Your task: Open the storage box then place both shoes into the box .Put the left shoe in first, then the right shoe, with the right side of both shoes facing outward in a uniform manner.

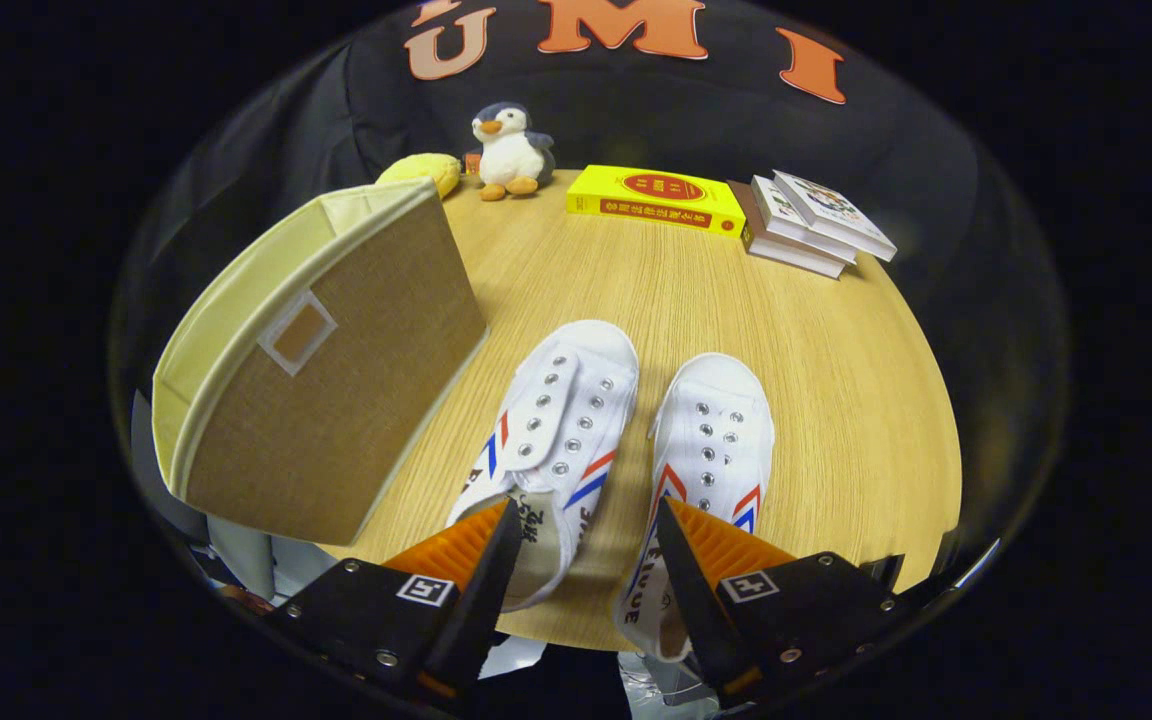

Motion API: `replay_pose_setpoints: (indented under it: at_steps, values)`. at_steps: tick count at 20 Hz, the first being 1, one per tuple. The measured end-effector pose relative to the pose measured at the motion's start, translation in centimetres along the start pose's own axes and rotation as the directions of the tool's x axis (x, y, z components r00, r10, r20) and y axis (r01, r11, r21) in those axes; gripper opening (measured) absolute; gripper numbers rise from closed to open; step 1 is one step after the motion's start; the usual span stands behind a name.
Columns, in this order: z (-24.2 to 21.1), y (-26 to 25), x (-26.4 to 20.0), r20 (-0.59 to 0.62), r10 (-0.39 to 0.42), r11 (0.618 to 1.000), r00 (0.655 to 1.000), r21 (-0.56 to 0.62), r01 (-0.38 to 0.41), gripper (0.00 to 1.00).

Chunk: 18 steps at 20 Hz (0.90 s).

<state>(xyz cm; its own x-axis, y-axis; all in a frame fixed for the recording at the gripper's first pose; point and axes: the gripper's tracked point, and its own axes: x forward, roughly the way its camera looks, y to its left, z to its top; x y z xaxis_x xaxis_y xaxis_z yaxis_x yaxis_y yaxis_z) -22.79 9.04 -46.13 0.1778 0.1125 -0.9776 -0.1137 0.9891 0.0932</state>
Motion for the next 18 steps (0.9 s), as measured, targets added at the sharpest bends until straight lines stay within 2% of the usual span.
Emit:
replay_pose_setpoints:
  at_steps: [3,9,11,14,16,18]
  values:
    - [-0.4,-0.2,0.6,-0.017,-0.022,0.998,1.0,-0.065,0.021,0.76]
    - [-1.0,-0.5,1.5,-0.044,-0.104,0.98,0.994,-0.175,0.094,0.74]
    - [-0.2,-0.6,2.1,-0.03,-0.11,0.981,0.993,-0.164,0.104,0.68]
    - [0.2,-0.5,2.3,-0.022,-0.102,0.985,0.995,-0.14,0.098,0.66]
    - [1.3,-0.2,2.3,0.037,-0.088,0.979,0.995,-0.181,0.094,0.62]
    - [0.9,0.6,3.0,0.038,-0.059,0.975,0.998,-0.211,0.066,0.51]
